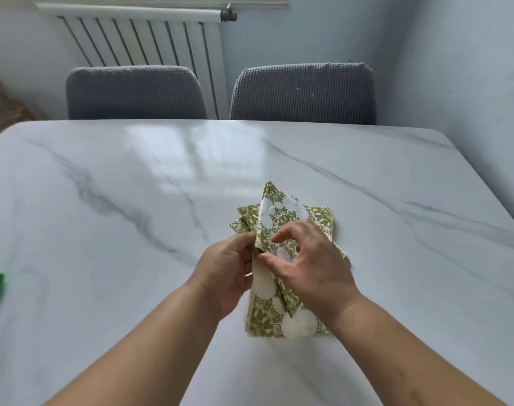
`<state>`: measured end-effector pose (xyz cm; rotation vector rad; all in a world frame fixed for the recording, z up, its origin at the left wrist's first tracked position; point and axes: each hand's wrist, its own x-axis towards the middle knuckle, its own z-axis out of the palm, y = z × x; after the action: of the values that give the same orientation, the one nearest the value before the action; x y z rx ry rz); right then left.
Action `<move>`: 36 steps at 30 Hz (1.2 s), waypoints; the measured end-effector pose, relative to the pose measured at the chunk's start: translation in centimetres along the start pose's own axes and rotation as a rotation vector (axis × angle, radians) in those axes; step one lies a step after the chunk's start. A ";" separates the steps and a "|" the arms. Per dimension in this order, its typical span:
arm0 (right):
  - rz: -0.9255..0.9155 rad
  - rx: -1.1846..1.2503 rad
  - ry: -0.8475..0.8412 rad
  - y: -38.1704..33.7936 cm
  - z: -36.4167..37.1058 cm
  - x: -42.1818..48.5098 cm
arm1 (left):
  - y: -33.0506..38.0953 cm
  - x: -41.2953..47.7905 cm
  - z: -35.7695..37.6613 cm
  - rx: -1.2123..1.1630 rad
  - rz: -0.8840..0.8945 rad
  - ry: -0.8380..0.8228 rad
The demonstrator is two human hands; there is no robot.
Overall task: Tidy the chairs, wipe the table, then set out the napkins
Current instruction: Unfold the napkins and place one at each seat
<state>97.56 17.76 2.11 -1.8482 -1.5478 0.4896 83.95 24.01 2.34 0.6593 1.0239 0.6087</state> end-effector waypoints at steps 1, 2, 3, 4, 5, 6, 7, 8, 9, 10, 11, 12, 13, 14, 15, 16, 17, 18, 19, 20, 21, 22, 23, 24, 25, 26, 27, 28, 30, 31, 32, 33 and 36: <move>0.000 -0.026 -0.001 -0.1 0.1 0.1 | 0.0 0.0 0.0 0.002 -0.002 -0.013; -0.003 -0.041 0.002 -0.1 0.1 0.1 | -0.1 0.0 0.1 0.012 -0.002 -0.035; -0.005 -0.043 0.009 -0.2 0.2 0.1 | -0.1 0.0 0.0 0.023 0.000 -0.049; -0.004 -0.034 0.020 -0.2 0.1 0.1 | -0.2 0.0 0.0 0.031 0.002 -0.051; 0.004 -0.020 0.028 -0.2 0.1 0.1 | -0.2 0.0 0.0 0.033 -0.003 -0.046; 0.019 -0.002 0.034 -0.1 0.0 0.1 | -0.2 -0.1 0.0 0.028 -0.008 -0.030; 0.042 0.018 0.044 0.0 -0.1 0.1 | -0.2 -0.1 0.1 0.023 -0.015 -0.005; 0.071 0.038 0.060 0.1 -0.3 0.2 | -0.3 0.0 0.1 0.037 -0.009 0.029; 0.101 0.059 0.085 0.2 -0.5 0.2 | -0.4 0.0 0.1 0.068 0.020 0.072; 0.125 0.083 0.117 0.3 -0.7 0.2 | -0.6 0.0 0.3 0.136 0.066 0.130; 0.142 0.109 0.149 0.4 -0.9 0.1 | -0.7 0.2 0.3 0.280 0.144 0.224; 0.145 0.135 0.177 0.4 -1.1 -0.1 | -0.8 0.2 0.3 0.482 0.261 0.357; 0.133 0.156 0.199 0.4 -1.3 -0.2 | -0.8 0.2 0.4 0.631 0.390 0.481; 0.104 0.166 0.210 0.3 -1.4 -0.4 | -0.6 0.2 0.5 0.676 0.478 0.525; 0.058 0.163 0.206 0.2 -1.5 -0.6 | -0.2 0.2 0.6 0.616 0.465 0.466; -0.005 0.145 0.185 0.1 -1.5 -0.8 | 0.4 0.1 1.0 0.455 0.350 0.337; -0.079 0.115 0.145 0.1 -1.3 -1.0 | 1.0 0.2 1.4 0.269 0.171 0.210; -0.143 0.078 0.094 0.2 -1.1 -1.3 | 1.3 0.3 1.6 0.137 0.002 0.119; -0.175 0.050 0.036 0.3 -0.9 -1.6 | 1.4 0.4 1.6 0.087 -0.107 0.054; -0.168 0.043 -0.014 0.4 -0.7 -1.9 | 1.4 0.6 1.5 0.090 -0.155 0.023; -0.128 0.057 -0.036 0.7 -0.8 -2.2 | 1.2 0.8 1.3 0.121 -0.171 0.038; -0.068 0.074 -0.021 1.2 -0.9 -2.4 | 0.9 1.0 1.1 0.140 -0.178 0.066; 0.010 0.080 0.020 1.8 -1.2 -2.6 | 0.7 1.1 0.7 0.140 -0.184 0.092; 0.103 0.072 0.068 2.5 -1.5 -2.7 | 0.4 1.2 0.3 0.114 -0.198 0.107; 0.207 0.066 0.104 3.2 -1.9 -2.8 | 0.3 1.1 -0.1 0.071 -0.212 0.109; 0.311 0.076 0.119 3.9 -2.3 -2.8 | 0.3 1.1 -0.4 0.027 -0.223 0.101; 0.402 0.107 0.112 4.4 -2.6 -2.8 | 0.3 0.9 -0.6 -0.012 -0.230 0.091; 0.482 0.161 0.092 4.8 -2.9 -2.8 | 0.2 0.8 -0.7 -0.045 -0.236 0.079; 0.628 0.358 0.032 5.1 -3.2 -2.8 | 0.2 0.6 -1.0 -0.106 -0.233 0.052; 0.699 0.487 -0.005 5.0 -3.4 -2.7 | 0.2 0.5 -1.0 -0.130 -0.231 0.035; 0.763 0.611 -0.048 5.0 -3.5 -2.6 | 0.2 0.4 -0.9 -0.148 -0.232 0.016; 0.814 0.718 -0.090 5.0 -3.6 -2.5 | 0.2 0.3 -0.9 -0.158 -0.231 -0.003; 0.894 0.917 -0.130 4.7 -3.8 -2.2 | 0.1 0.1 -1.1 -0.154 -0.213 -0.085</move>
<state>102.93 14.35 1.19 -1.6257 -0.2938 1.4448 82.98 24.42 1.97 0.4306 0.9426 0.4638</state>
